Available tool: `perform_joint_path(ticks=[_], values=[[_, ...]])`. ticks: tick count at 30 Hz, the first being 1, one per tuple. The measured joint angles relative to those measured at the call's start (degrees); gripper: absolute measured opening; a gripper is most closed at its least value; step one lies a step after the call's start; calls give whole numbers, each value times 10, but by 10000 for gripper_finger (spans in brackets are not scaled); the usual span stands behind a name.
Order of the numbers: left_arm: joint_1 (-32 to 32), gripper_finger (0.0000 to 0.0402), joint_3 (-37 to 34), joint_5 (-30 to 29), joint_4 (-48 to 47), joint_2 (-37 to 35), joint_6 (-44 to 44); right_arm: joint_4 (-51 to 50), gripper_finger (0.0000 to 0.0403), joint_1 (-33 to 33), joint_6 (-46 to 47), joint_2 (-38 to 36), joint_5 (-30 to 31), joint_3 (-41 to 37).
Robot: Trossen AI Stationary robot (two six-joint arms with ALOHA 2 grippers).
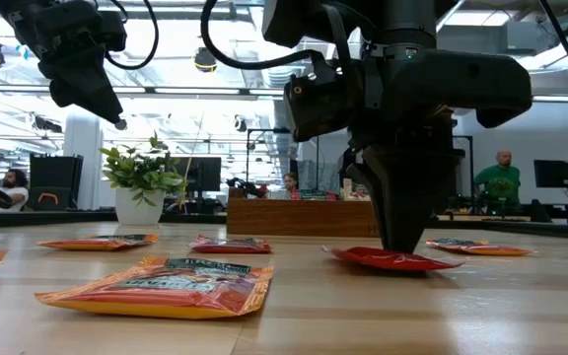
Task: Pick & Place Tea
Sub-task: Put the red tea bag into the middle section of the wooden organizer
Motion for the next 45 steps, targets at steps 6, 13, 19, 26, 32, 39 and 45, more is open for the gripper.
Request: perform_joint_path(ticks=[6,13,19,26,32,39,45], values=[[0,138,0,0,0,0,0,-18,41,-5,0,-11,0,2],[0,138,0,0,3,0,0,-43,39,-5,-1,-11,0,19],[0,137,0,0,5,0,0,-41,49,-2,-1,-11,0,19],[0,137,0,0,5,0,0,-41,82,-4,-1,-12,1,19],[0,137,0,0,5,0,5,-38,112,-4,-1,-10,4,19],[0,138,0,0,5,0,6,20,118,-7,29,-11,18,-22],[0,138,0,0,5,0,6,36,101,-11,54,-14,15,-44]])
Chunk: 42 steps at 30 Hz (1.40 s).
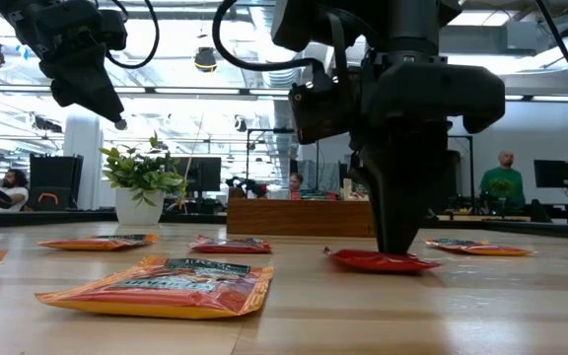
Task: Pick & Place Tea
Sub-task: Put the red tea bag into the middle section of the wooden organizer
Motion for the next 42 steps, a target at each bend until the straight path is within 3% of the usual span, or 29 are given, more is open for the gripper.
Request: perform_joint_path(ticks=[11,22,32,42], values=[[0,138,0,0,0,0,0,-6,5,-1,0,2,6,2],[0,138,0,0,0,0,0,-131,2,-2,-30,7,89,78],[0,138,0,0,19,0,8,-231,0,-22,-60,7,101,165],[0,137,0,0,22,0,9,-318,0,-80,-86,5,195,292]])
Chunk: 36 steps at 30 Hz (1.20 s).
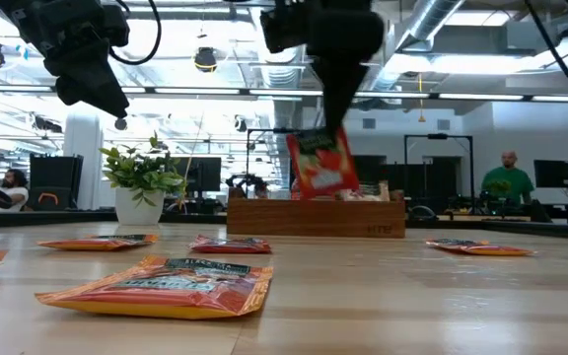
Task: Pick & Place Tea
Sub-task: Put the red tea bag into the middle section of the wooden organizer
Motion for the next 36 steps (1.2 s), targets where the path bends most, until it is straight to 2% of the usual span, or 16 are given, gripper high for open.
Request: perform_joint_path(ticks=[5,13,18,29,36], values=[[0,138,0,0,0,0,-3,-4,0,-50,-11,0,2,30],[0,138,0,0,0,0,-4,1,0,-124,-45,0,1,31],[0,137,0,0,0,0,-4,5,0,-159,-57,0,-40,31],[0,138,0,0,0,0,-5,62,0,-189,-106,-2,-62,2],[0,137,0,0,0,0,-5,57,0,-207,-110,-2,-66,2]])
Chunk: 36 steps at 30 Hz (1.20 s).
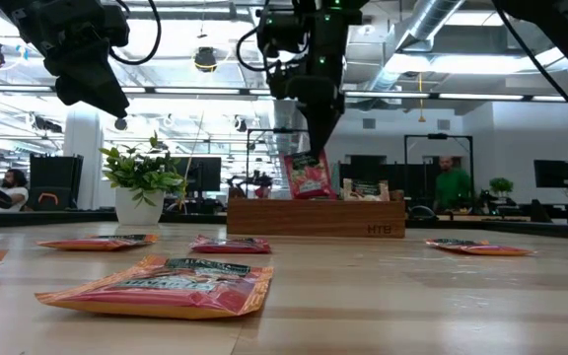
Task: Pick & Place Tea
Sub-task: Put the red tea bag into the middle section of the wooden organizer
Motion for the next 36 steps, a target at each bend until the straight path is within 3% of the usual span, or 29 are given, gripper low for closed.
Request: perform_joint_path(ticks=[15,36], values=[[0,138,0,0,0,0,2,-23,0,-1,5,0,-26,0],[0,138,0,0,0,0,1,-12,0,3,25,0,-7,0]])
